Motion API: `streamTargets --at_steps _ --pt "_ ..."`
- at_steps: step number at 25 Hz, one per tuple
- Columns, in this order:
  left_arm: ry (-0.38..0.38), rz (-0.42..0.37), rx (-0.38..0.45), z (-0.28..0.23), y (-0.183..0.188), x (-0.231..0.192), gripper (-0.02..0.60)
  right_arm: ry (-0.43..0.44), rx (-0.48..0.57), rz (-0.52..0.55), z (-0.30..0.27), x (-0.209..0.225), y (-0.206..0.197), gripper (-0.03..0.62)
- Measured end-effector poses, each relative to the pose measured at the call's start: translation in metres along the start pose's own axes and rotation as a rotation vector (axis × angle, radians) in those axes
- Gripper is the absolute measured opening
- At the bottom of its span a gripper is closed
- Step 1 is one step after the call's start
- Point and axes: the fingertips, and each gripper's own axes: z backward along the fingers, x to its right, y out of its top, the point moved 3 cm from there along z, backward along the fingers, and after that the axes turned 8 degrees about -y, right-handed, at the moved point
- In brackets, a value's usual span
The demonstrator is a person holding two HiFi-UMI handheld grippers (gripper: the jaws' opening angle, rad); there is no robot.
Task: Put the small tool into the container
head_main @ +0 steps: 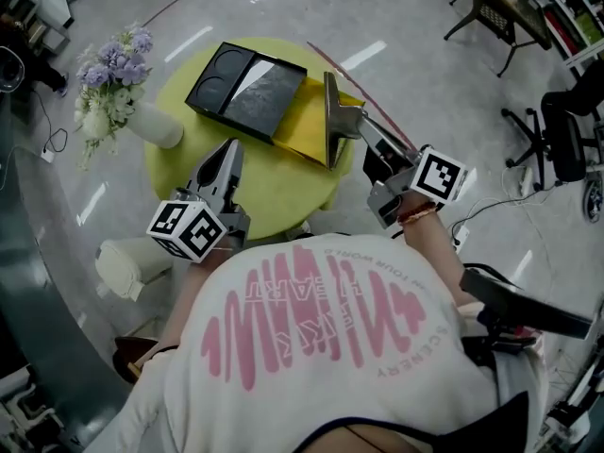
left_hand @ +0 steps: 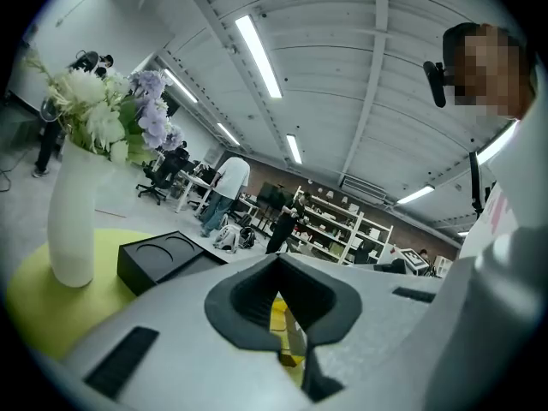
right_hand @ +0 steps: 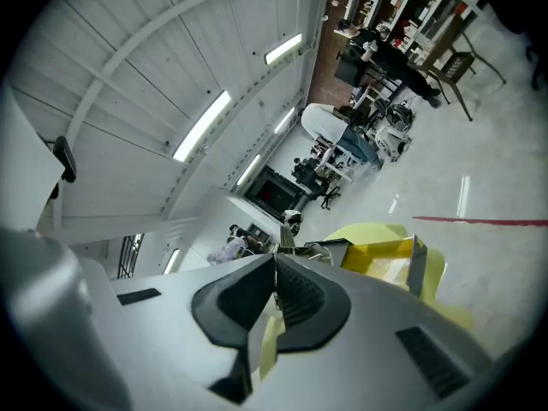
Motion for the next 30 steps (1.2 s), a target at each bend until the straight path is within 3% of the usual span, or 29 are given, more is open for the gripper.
streamTargets --at_steps 11,19,30 --pt "0.071 0.015 -0.040 -0.010 -0.003 -0.061 0.008 -0.188 -0.158 0.086 -0.054 0.054 -0.026 0.011" --pt "0.113 0.046 -0.028 0.007 -0.013 -0.083 0.008 -0.241 -0.247 0.206 -0.079 0.072 -0.044 0.011" --pt "0.128 0.059 -0.031 0.012 -0.011 -0.104 0.008 -0.328 -0.325 0.238 -0.097 0.097 -0.064 0.011"
